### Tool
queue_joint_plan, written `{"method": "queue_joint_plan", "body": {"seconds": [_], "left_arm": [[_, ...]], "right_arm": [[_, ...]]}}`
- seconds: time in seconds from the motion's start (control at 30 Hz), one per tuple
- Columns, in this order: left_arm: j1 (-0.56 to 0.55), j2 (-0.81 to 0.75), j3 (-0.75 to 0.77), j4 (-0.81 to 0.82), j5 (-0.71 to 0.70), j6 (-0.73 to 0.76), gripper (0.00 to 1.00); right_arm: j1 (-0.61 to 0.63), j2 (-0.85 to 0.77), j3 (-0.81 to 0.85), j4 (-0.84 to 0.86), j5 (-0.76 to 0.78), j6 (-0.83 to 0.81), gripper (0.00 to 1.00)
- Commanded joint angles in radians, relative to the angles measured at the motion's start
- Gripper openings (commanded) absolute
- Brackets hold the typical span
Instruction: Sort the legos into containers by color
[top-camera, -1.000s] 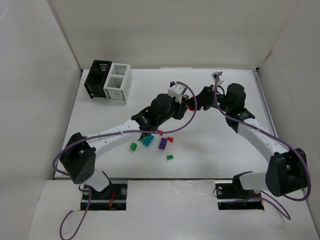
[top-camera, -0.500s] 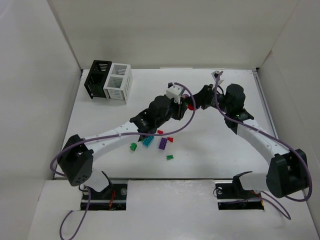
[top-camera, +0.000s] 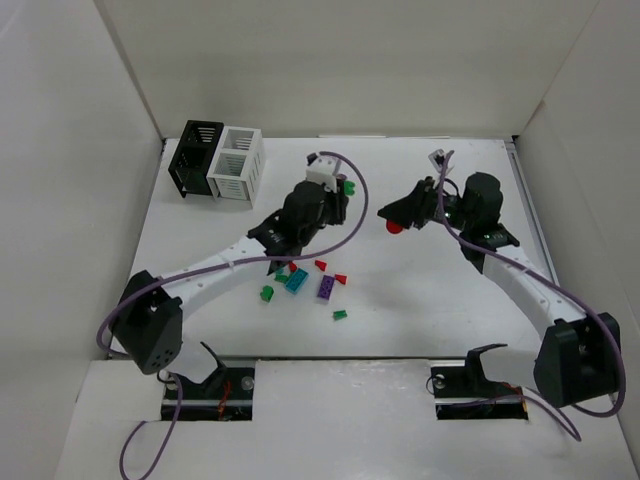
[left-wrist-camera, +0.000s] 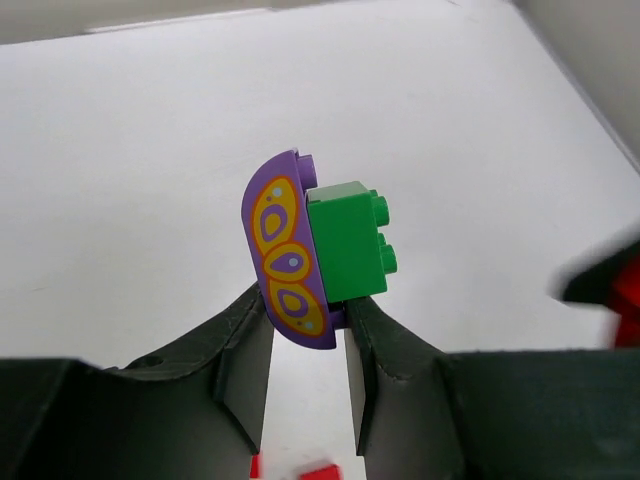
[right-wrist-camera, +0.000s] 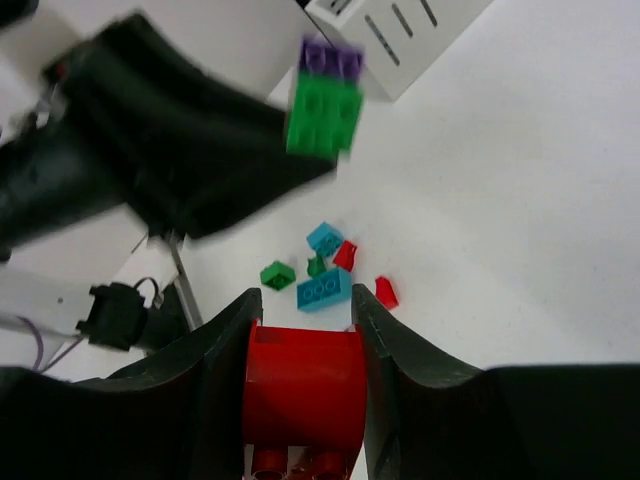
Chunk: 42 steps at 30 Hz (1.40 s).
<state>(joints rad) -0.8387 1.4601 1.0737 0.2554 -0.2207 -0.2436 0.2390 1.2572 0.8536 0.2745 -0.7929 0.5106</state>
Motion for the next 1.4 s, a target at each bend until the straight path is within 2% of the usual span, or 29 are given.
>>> {"method": "queue_joint_plan", "body": {"seconds": [0.0, 0.13, 0.33, 0.43, 0.6, 0.73, 1.0, 1.23, 1.33, 1.37], "left_arm": [[0.076, -0.09, -0.018, 0.027, -0.082, -0.01, 0.25], [0.076, -0.121, -0.031, 0.027, -0.097, 0.033, 0.26], [0.076, -0.132, -0.049, 0.038, -0.065, 0.043, 0.26], [0.085, -0.122, -0.049, 0.012, -0.065, 0.032, 0.3], [0.142, -0.041, -0.024, -0.065, 0.02, -0.04, 0.3], [0.161, 0.04, -0.024, -0.108, 0.03, -0.088, 0.31], [0.179, 0.279, 0.028, -0.212, 0.104, -0.174, 0.35], [0.197, 0.302, 0.019, -0.203, 0.156, -0.183, 0.36], [0.197, 0.255, -0.001, -0.203, 0.165, -0.183, 0.37], [0.197, 0.241, -0.001, -0.203, 0.175, -0.183, 0.41]], "right_arm": [[-0.039, -0.087, -0.034, -0.047, -0.124, -0.056, 0.0], [-0.102, -0.139, -0.044, -0.072, -0.137, -0.075, 0.0], [-0.102, -0.13, -0.01, -0.081, -0.137, -0.086, 0.0], [-0.102, -0.121, -0.001, -0.081, -0.137, -0.096, 0.0], [-0.102, -0.099, -0.001, -0.081, -0.124, -0.096, 0.0], [-0.102, -0.076, -0.001, -0.09, -0.103, -0.107, 0.0], [-0.102, -0.021, 0.009, -0.109, -0.094, -0.138, 0.0], [-0.102, -0.021, 0.009, -0.118, -0.094, -0.147, 0.0], [-0.102, -0.012, 0.009, -0.118, -0.094, -0.147, 0.0], [-0.102, -0.012, 0.009, -0.127, -0.094, -0.147, 0.0]]}}
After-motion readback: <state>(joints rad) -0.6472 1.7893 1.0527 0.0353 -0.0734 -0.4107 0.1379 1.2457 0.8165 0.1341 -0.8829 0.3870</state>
